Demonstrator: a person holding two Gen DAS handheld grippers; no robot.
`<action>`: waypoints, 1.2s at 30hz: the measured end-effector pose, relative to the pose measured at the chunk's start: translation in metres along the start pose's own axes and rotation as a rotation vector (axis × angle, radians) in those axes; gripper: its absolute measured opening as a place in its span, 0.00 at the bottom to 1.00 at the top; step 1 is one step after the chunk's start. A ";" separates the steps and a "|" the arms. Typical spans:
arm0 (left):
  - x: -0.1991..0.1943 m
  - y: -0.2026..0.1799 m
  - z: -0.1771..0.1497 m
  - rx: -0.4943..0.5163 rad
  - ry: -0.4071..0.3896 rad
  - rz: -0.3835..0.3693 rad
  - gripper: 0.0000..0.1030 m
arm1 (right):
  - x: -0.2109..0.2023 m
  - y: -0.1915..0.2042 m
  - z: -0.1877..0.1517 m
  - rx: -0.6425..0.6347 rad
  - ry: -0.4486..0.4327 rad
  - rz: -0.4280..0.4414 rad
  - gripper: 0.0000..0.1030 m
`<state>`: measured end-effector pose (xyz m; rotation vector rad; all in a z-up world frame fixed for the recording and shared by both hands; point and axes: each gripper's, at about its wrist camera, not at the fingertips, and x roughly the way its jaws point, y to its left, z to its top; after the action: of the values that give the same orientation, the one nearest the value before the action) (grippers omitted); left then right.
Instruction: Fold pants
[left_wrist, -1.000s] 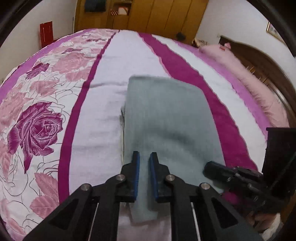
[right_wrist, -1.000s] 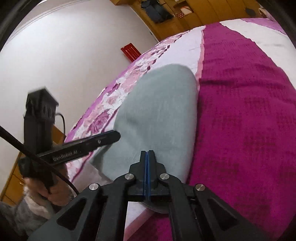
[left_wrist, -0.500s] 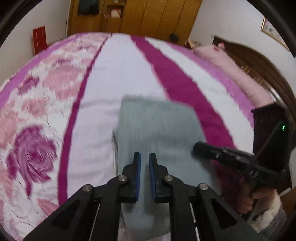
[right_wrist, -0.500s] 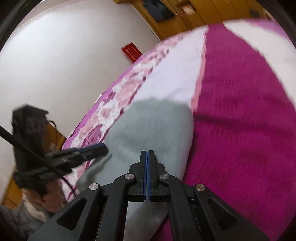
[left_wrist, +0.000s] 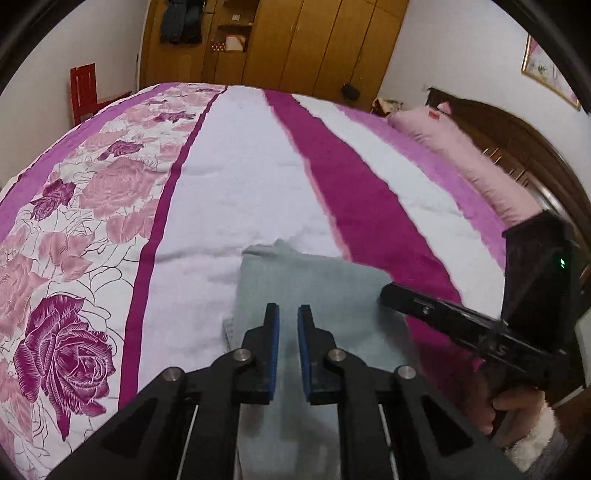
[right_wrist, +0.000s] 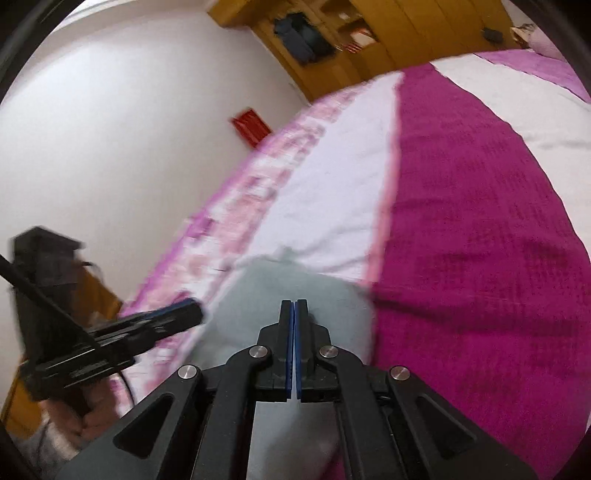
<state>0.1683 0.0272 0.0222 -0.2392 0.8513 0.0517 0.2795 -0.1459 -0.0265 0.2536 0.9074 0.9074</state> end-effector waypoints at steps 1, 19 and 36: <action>0.017 0.003 -0.004 -0.004 0.056 0.009 0.09 | 0.008 -0.005 -0.002 0.022 0.024 0.000 0.00; -0.023 0.041 -0.070 -0.131 0.201 -0.220 0.71 | -0.069 -0.003 -0.102 0.231 0.008 0.080 0.65; 0.037 0.040 -0.030 -0.149 0.191 -0.330 0.60 | -0.029 -0.003 -0.065 0.188 0.035 0.105 0.62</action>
<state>0.1649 0.0575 -0.0325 -0.5281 0.9893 -0.2199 0.2226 -0.1816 -0.0518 0.4515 1.0206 0.9265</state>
